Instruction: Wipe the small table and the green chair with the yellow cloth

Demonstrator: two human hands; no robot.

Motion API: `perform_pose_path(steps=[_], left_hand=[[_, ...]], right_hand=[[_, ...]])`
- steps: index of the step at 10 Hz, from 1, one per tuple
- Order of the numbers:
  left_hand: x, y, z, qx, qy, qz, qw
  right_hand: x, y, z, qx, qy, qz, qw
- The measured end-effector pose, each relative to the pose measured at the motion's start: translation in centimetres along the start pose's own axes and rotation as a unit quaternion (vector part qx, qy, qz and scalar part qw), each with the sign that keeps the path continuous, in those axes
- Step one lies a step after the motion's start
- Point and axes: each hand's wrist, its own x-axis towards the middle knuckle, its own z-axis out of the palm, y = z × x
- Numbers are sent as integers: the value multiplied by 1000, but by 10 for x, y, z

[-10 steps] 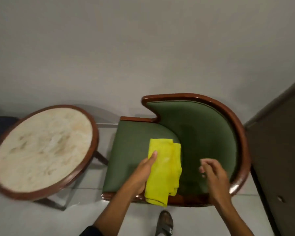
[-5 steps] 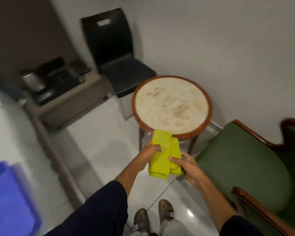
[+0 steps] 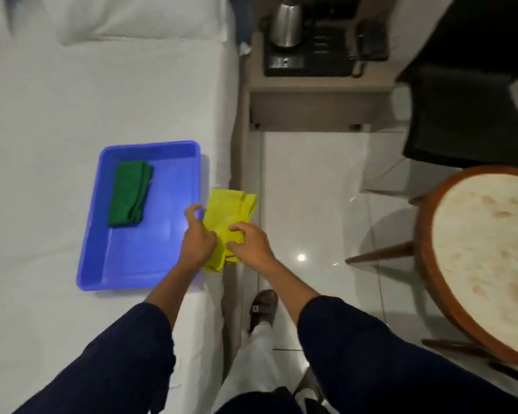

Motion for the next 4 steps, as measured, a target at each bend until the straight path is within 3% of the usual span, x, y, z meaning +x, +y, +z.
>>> perform_pose_path(steps=[1,2,3,4], left_hand=[[25,-56,-56,31,68,16,997],[45,-104,-90,118,74,0,990],[61,-129,-97,252,-36,-9,967],[63,-131,-93,399,-135,-71,904]], right_hand=[[28,-32,69,-19,-80,-13,997],[41,-39,112,-105,-169,-30,980],[46,-30,128,-297,-162,-114,934],[47,-27,118,-340,-130,-139,921]])
